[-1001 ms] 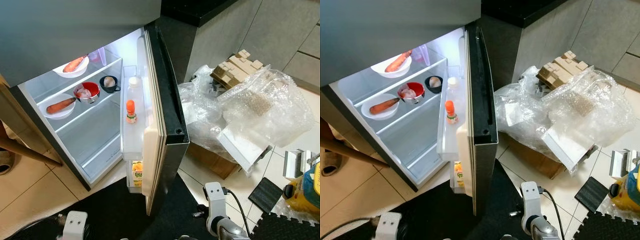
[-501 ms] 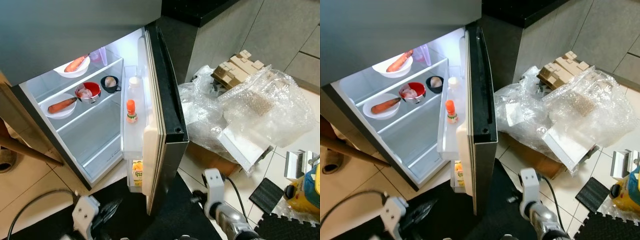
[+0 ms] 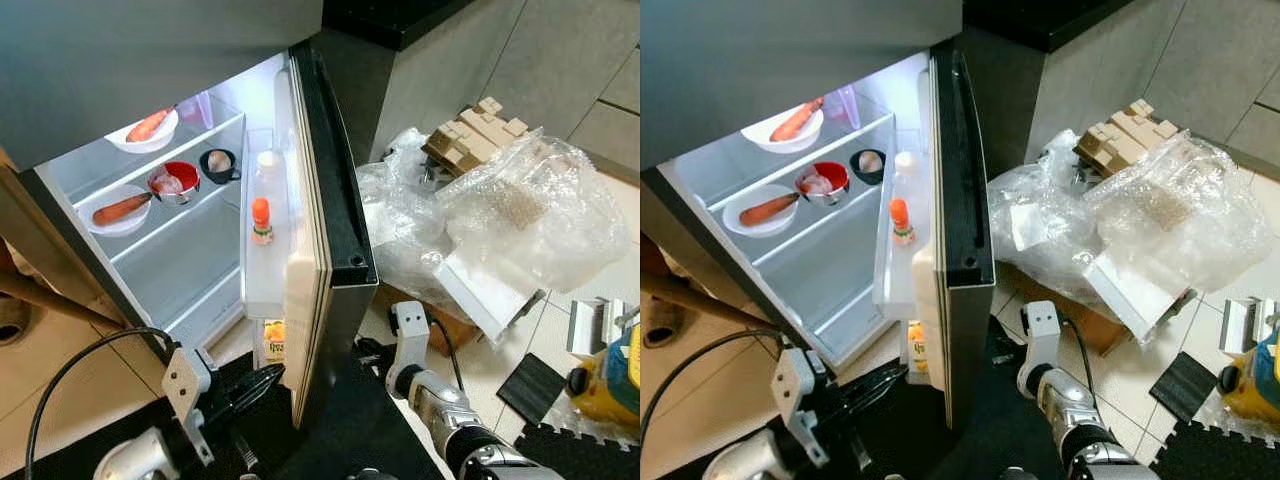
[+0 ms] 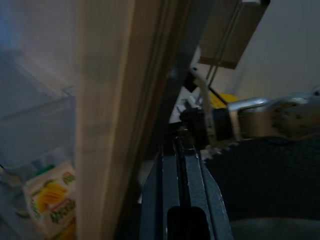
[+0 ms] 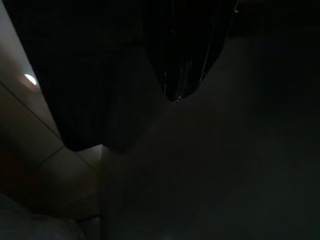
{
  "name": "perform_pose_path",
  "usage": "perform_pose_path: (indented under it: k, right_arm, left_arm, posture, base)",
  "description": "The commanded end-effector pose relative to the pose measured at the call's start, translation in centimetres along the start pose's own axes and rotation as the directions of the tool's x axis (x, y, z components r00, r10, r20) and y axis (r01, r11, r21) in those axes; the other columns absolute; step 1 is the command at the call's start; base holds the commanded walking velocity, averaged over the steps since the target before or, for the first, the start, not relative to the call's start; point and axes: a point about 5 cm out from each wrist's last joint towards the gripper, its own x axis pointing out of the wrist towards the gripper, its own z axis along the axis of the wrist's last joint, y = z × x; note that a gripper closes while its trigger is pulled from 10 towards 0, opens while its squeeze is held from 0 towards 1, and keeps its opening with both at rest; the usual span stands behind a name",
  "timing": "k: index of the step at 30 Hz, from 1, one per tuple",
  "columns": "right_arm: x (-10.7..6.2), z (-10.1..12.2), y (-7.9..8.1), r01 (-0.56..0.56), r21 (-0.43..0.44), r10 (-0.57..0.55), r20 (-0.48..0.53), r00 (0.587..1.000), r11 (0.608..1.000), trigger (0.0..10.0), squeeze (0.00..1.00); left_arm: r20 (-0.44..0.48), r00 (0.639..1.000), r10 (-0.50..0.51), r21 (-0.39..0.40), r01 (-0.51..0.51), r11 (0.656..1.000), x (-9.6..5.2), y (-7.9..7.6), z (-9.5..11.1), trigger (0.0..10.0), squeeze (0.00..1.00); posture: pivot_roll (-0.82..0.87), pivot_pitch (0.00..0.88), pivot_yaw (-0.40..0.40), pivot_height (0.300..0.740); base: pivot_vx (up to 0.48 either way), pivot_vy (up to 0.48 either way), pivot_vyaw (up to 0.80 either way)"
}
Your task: Restocking fridge
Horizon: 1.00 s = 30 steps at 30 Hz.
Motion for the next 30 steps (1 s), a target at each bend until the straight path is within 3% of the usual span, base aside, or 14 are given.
perform_pose_path:
  k: [1,13,16,18,19,20,21,22,23,24,26,28,29,30]
  right_arm:
    - [0.2,0.0,0.6,-0.03,0.012,0.03,0.01,1.0,0.999,0.0,0.0]
    - [2.5,1.9,4.8,-0.181,0.035,0.178,0.071,0.981,0.983,0.0,0.0]
    - [3.5,2.3,7.6,-0.276,0.019,0.274,0.069,0.959,0.961,0.0,0.0]
    - [4.1,2.4,10.3,-0.362,-0.018,0.362,0.044,0.931,0.932,0.0,0.0]
    - [4.1,2.4,10.3,-0.362,-0.018,0.362,0.044,0.931,0.932,0.0,0.0]
    - [4.4,2.5,12.2,-0.426,-0.036,0.428,0.04,0.903,0.904,0.0,0.0]
    - [4.4,2.5,12.2,-0.426,-0.036,0.428,0.04,0.903,0.904,0.0,0.0]
    - [4.7,2.9,14.5,-0.501,-0.045,0.503,0.048,0.863,0.864,0.0,0.0]
    - [4.7,2.9,14.5,-0.501,-0.045,0.503,0.048,0.863,0.864,0.0,0.0]
    - [4.8,3.3,16.5,-0.565,-0.052,0.567,0.058,0.822,0.824,0.0,0.0]
    - [4.8,3.3,16.5,-0.565,-0.052,0.567,0.058,0.822,0.824,0.0,0.0]
    - [4.2,5.1,22.1,-0.753,-0.018,0.746,0.151,0.649,0.658,0.5,0.0]
    - [4.2,5.1,22.1,-0.753,-0.018,0.746,0.151,0.649,0.658,0.5,0.0]
    - [4.0,5.8,23.0,-0.787,-0.004,0.773,0.192,0.605,0.617,1.6,0.0]
  left_arm:
    - [-0.034,0.999,-0.02,-0.027,0.019,0.999,-0.5,-0.4,0.1,10.0,0.0]
    - [-0.115,0.991,-0.065,-0.058,0.058,0.997,-1.3,-1.1,-0.3,10.0,0.0]
    - [-0.126,0.989,-0.079,-0.066,0.071,0.995,-1.3,-1.2,-0.4,10.0,0.0]
    - [-0.129,0.988,-0.086,-0.072,0.077,0.994,-1.3,-1.3,-0.4,10.0,0.0]
    - [-0.129,0.988,-0.086,-0.072,0.077,0.994,-1.3,-1.3,-0.4,10.0,0.0]
    - [-0.13,0.987,-0.09,-0.078,0.08,0.994,-1.3,-1.3,-0.4,10.0,0.0]
    - [-0.13,0.987,-0.09,-0.078,0.08,0.994,-1.3,-1.3,-0.4,10.0,0.0]
    - [-0.131,0.987,-0.093,-0.081,0.083,0.993,-1.3,-1.4,-0.4,10.0,0.0]
    - [-0.131,0.987,-0.093,-0.081,0.083,0.993,-1.3,-1.4,-0.4,10.0,0.0]
    - [-0.133,0.987,-0.095,-0.084,0.084,0.993,-1.3,-1.4,-0.5,10.0,0.0]
    - [-0.133,0.987,-0.095,-0.084,0.084,0.993,-1.3,-1.4,-0.5,10.0,0.0]
    - [-0.135,0.988,-0.073,-0.078,0.063,0.995,-1.4,-1.3,-0.9,10.0,0.0]
    - [-0.135,0.988,-0.073,-0.078,0.063,0.995,-1.4,-1.3,-0.9,10.0,0.0]
    - [-0.139,0.989,-0.06,-0.069,0.05,0.996,-1.4,-1.2,-1.1,10.0,0.0]
  posture:
    - [-0.07,0.148,-0.041,0.731]
    - [-0.06,0.144,-0.043,0.731]
    - [-0.06,0.144,-0.041,0.731]
    - [-0.06,0.146,-0.04,0.731]
    - [-0.06,0.146,-0.04,0.731]
    - [-0.06,0.147,-0.039,0.731]
    - [-0.06,0.147,-0.039,0.731]
    - [-0.07,0.15,-0.038,0.731]
    - [-0.07,0.15,-0.038,0.731]
    - [-0.06,0.149,-0.038,0.731]
    - [-0.06,0.149,-0.038,0.731]
    - [-0.06,0.152,-0.045,0.731]
    - [-0.06,0.152,-0.045,0.731]
    - [-0.06,0.152,-0.05,0.731]
  base:
    - [0.0,0.0,0.0]
    - [0.0,0.0,0.0]
    - [0.0,0.0,0.0]
    - [0.0,0.0,0.0]
    - [0.0,0.0,0.0]
    - [0.0,0.0,0.0]
    - [0.0,0.0,0.0]
    - [0.0,0.0,0.0]
    - [0.0,0.0,0.0]
    - [0.0,0.0,0.0]
    - [0.0,0.0,0.0]
    - [0.0,0.0,0.0]
    - [0.0,0.0,0.0]
    - [0.0,0.0,0.0]
